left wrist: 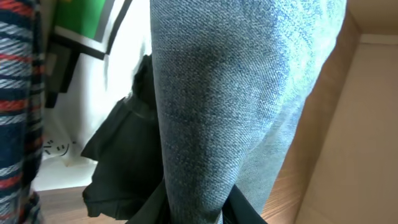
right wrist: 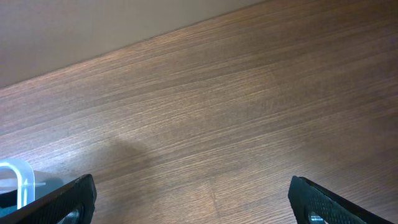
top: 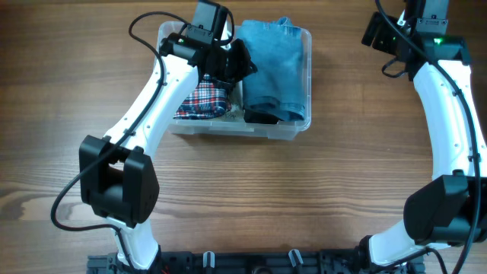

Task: Pack container
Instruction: 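Lower the denim cloth onto the black garment in the bin's right side, then press and smooth the denim cloth down with the left gripper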

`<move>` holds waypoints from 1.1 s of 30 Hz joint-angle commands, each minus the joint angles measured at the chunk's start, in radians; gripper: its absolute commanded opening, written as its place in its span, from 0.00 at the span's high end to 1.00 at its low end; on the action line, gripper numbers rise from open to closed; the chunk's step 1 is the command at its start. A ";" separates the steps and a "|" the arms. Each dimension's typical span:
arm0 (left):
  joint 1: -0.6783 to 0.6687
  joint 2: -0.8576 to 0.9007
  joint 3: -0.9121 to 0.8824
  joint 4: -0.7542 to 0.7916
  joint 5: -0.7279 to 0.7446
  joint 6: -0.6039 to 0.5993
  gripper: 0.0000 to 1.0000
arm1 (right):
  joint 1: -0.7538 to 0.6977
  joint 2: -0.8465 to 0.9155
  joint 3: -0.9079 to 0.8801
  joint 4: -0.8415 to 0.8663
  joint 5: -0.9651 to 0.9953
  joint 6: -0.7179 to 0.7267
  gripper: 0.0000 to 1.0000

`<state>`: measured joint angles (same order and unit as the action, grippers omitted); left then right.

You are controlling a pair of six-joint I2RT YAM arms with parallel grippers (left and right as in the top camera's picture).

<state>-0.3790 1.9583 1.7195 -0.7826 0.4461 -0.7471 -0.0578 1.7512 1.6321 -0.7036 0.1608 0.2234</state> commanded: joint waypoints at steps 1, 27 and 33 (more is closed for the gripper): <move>-0.005 0.015 0.014 -0.048 -0.048 -0.019 0.78 | -0.001 0.014 -0.005 0.000 -0.005 0.016 0.00; -0.038 0.012 0.014 0.321 -0.077 0.347 0.96 | -0.001 0.014 -0.005 0.000 -0.005 0.015 0.00; -0.086 0.057 0.014 0.384 -0.160 0.347 0.96 | -0.001 0.014 -0.005 0.000 -0.005 0.015 0.00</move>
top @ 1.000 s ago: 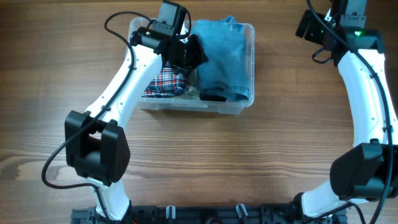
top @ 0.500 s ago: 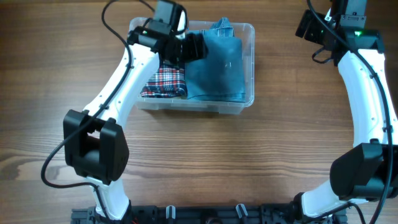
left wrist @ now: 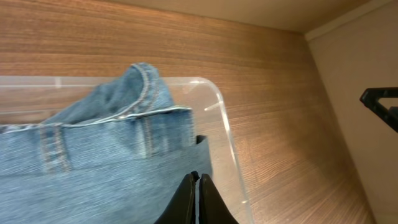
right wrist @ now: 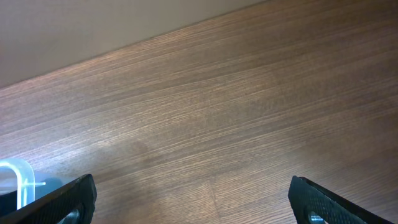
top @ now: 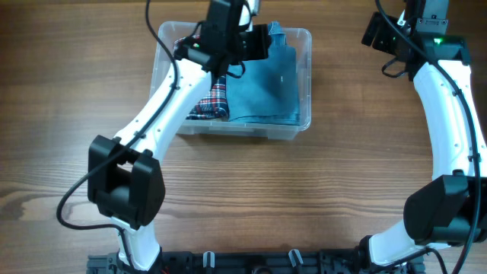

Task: Pack container
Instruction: 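Press and smooth the denim cloth down with the left gripper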

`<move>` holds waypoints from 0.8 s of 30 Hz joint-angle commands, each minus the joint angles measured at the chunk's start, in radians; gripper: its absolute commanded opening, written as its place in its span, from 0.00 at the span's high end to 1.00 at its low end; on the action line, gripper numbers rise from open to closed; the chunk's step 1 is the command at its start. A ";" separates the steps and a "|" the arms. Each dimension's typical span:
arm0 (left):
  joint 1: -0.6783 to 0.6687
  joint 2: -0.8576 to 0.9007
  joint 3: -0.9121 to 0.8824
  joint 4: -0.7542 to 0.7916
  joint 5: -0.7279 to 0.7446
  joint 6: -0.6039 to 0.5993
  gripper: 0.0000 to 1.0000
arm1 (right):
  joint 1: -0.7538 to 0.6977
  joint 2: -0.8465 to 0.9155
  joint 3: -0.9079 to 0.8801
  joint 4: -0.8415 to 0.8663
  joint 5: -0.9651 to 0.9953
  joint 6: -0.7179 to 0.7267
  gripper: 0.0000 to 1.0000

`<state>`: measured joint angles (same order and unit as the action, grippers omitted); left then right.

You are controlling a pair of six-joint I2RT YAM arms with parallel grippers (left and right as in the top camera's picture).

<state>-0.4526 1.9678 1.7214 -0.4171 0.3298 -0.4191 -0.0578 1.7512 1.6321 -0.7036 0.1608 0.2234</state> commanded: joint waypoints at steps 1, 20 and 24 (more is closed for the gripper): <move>-0.015 0.063 0.012 0.026 -0.044 0.019 0.96 | -0.001 0.014 -0.005 0.000 -0.005 0.015 0.00; -0.043 0.247 0.012 0.010 -0.039 0.004 0.96 | -0.001 0.014 -0.005 0.000 -0.005 0.016 0.00; -0.060 0.257 0.012 -0.018 -0.039 0.004 0.96 | -0.001 0.014 -0.005 0.000 -0.005 0.015 0.00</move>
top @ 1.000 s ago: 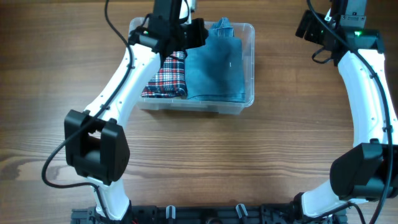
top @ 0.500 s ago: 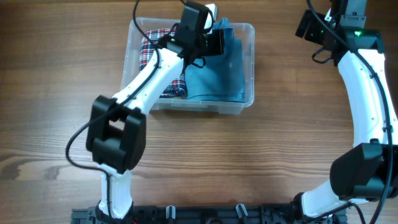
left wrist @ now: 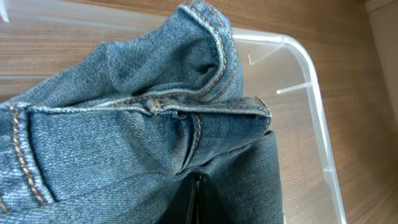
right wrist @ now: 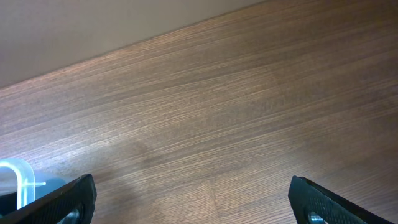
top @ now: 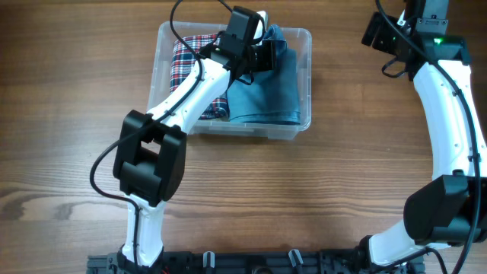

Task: Pack container
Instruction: 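Press and smooth the denim cloth down with the left gripper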

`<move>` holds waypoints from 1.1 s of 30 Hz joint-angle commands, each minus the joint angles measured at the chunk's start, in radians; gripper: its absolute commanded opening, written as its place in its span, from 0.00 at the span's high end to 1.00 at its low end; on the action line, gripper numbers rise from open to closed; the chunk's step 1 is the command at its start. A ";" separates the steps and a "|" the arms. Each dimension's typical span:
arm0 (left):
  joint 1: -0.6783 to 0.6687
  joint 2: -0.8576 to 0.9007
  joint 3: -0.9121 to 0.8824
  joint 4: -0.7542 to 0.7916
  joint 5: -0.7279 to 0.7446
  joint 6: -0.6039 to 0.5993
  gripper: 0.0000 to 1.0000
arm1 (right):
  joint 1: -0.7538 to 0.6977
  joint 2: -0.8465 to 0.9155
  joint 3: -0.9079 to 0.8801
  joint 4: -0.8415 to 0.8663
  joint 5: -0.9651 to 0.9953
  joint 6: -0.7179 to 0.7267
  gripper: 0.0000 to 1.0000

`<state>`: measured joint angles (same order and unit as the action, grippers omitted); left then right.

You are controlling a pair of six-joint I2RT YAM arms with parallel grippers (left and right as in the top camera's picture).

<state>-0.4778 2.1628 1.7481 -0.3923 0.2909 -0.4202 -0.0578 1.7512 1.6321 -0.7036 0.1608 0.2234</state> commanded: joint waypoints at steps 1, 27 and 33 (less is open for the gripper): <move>-0.042 0.065 -0.014 -0.046 0.000 0.005 0.96 | -0.001 0.014 -0.005 0.000 -0.005 0.015 0.00; -0.024 -0.054 -0.014 0.208 -0.130 0.024 0.96 | -0.001 0.014 -0.005 0.000 -0.005 0.015 0.00; -0.024 -0.043 -0.014 0.225 -0.275 0.024 0.96 | -0.001 0.014 -0.005 0.000 -0.005 0.015 0.00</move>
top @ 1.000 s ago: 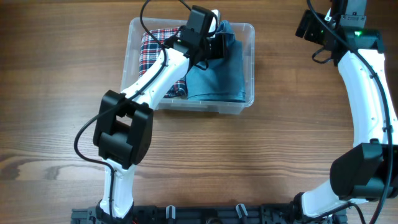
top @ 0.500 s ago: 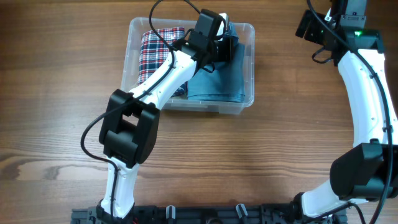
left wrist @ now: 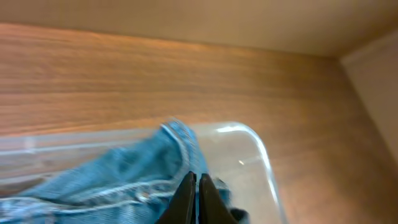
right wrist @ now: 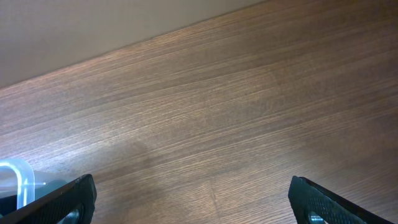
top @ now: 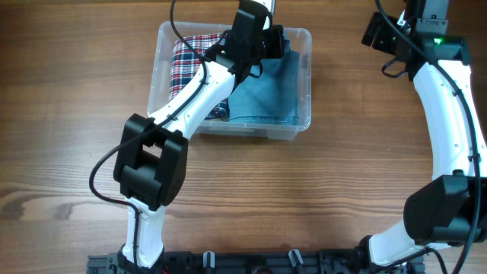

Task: Pack container
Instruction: 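Press and smooth the denim cloth down with the left gripper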

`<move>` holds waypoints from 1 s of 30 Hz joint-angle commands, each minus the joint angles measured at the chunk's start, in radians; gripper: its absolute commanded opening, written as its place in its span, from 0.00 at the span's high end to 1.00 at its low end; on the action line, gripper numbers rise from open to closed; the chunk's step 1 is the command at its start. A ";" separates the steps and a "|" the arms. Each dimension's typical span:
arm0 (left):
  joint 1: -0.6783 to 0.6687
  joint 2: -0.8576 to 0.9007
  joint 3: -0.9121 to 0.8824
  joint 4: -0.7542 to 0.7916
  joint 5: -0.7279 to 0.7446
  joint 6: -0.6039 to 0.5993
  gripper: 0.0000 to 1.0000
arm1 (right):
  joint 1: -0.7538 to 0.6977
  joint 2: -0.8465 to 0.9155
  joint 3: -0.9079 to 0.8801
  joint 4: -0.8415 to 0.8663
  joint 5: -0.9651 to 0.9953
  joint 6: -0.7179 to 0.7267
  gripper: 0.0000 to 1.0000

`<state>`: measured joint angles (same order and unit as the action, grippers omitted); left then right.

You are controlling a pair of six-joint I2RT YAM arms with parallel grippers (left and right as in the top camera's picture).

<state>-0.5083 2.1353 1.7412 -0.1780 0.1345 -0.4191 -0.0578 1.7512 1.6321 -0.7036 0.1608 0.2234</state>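
Observation:
A clear plastic container [top: 307, 76] stands at the back of the table. Folded blue jeans [top: 270, 95] fill its right half and a plaid shirt [top: 190, 52] lies in its left half. My left gripper [top: 278, 42] hangs over the container's back right part, shut with nothing seen between the fingers. In the left wrist view the shut gripper [left wrist: 194, 179] points over the jeans' waistband [left wrist: 146, 186], near the container's rounded corner [left wrist: 252, 134]. My right gripper [right wrist: 193, 202] is open over bare wood at the far right.
Only wooden table [top: 304, 198] shows in front of the container and to its sides. The container's corner [right wrist: 15, 171] just shows at the left edge of the right wrist view. My right arm [top: 449, 114] stands along the right side.
My left gripper was down against the jeans' waistband; now it is higher and farther back, over the container's back edge, still shut. The right arm has not moved.
First my left gripper was low in the middle of the container among bunched jeans and black cloth. Then it was shut over the back of the container, the jeans lying flatter. Then it was against the waistband, and now it is above it.

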 commanded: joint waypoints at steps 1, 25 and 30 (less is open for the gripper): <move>0.007 -0.010 -0.008 0.009 -0.117 0.023 0.96 | -0.001 0.014 -0.005 0.000 -0.005 0.015 0.00; -0.044 0.130 -0.008 -0.105 -0.035 0.019 0.96 | -0.001 0.014 -0.005 0.000 -0.005 0.015 0.00; -0.069 0.130 -0.008 -0.101 -0.009 0.020 0.95 | -0.001 0.014 -0.005 0.000 -0.005 0.015 0.00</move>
<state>-0.5259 2.2028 1.7535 -0.2436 0.0509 -0.4187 -0.0578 1.7512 1.6321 -0.7036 0.1608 0.2234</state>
